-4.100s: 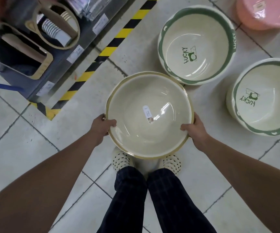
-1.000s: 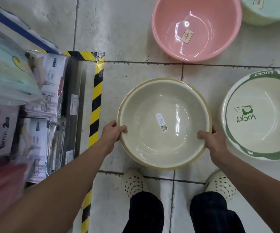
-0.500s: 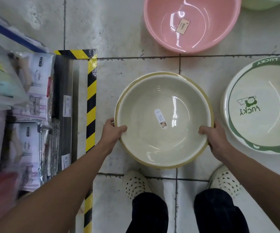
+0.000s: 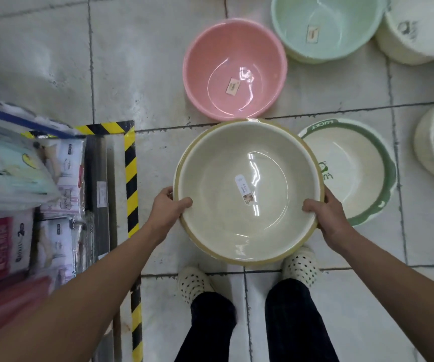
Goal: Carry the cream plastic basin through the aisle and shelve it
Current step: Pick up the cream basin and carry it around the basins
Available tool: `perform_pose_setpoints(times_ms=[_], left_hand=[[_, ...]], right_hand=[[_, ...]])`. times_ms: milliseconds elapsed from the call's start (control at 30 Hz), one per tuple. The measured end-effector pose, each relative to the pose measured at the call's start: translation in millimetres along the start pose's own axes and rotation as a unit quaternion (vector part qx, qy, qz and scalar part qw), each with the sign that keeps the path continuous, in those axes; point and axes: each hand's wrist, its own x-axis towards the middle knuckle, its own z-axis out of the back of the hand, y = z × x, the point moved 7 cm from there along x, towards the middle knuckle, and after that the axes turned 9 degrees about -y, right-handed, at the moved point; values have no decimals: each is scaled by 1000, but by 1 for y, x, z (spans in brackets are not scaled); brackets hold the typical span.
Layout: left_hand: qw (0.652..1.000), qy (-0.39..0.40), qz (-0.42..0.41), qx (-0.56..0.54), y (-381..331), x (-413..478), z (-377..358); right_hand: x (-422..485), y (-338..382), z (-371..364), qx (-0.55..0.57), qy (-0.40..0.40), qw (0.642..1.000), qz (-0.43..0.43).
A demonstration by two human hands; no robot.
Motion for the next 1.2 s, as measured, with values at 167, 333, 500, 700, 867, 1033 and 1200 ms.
perform_pose_setpoints(times_ms=[167, 333, 500, 700, 867, 1033, 1200], left_hand=[[999, 20, -33, 18, -70, -29, -48], [996, 53, -58, 39, -122, -55, -115], [995, 71, -48, 41, -148, -65, -184], [994, 85, -46, 59, -141, -43, -255], [993, 102, -19, 64, -117, -7, -301], [991, 116, 14, 70, -93, 19, -324], [989, 127, 17, 78, -77, 34, -339]], right_hand=[[1, 29, 70, 32, -29, 999, 6], [12, 39, 142, 84, -57, 995, -12], [37, 44, 195, 96, -77, 991, -41], [90, 32, 231, 105, -102, 988, -53], [137, 1, 234, 134, -114, 982, -68], [170, -28, 223, 170, -112, 975, -92], [186, -47, 219, 164, -112, 975, -98]])
